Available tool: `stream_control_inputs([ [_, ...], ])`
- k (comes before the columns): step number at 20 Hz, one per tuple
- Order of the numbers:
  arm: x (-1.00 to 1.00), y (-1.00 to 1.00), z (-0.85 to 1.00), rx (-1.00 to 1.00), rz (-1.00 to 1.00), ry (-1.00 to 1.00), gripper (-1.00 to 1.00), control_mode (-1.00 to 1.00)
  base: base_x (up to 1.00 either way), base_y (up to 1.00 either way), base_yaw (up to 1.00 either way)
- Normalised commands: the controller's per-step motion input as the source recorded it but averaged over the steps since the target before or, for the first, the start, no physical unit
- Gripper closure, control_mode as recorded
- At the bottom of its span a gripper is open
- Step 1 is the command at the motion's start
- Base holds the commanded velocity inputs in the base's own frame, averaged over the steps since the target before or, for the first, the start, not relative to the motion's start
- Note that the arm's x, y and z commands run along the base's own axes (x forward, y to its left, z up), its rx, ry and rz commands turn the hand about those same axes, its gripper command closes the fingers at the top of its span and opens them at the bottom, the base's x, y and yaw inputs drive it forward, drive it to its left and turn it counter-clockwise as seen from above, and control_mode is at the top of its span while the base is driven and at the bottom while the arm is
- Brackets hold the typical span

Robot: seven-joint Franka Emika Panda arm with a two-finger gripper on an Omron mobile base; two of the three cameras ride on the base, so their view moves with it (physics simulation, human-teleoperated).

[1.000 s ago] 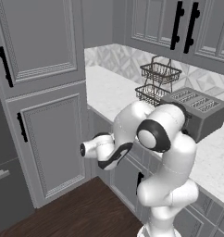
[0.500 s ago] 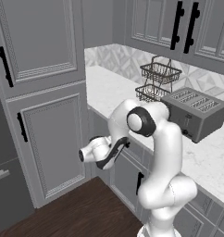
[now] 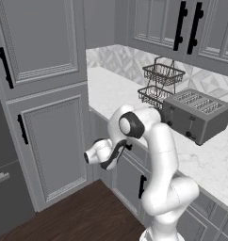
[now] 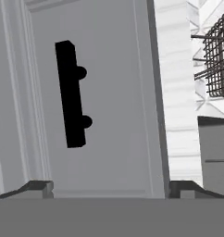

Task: Take a straw from the drawer in front and place it inside the glass cup on the dining counter.

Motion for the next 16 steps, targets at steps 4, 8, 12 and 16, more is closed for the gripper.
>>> stream_control_inputs([
  [4, 0.42, -0.27, -0.37, 0.0, 0.0, -0.03, -1.0, -1.0, 0.0, 0.0, 0.0],
  [8, 0.36, -0.19, -0.38, 0.0, 0.01, -0.07, -1.0, -1.0, 0.0, 0.0, 0.0],
  [12, 0.37, -0.07, -0.4, 0.0, 0.03, -0.08, -1.0, -1.0, 0.0, 0.0, 0.0],
  [16, 0.37, 0.0, -0.37, 0.0, 0.05, -0.12, -1.0, -1.0, 0.0, 0.0, 0.0],
])
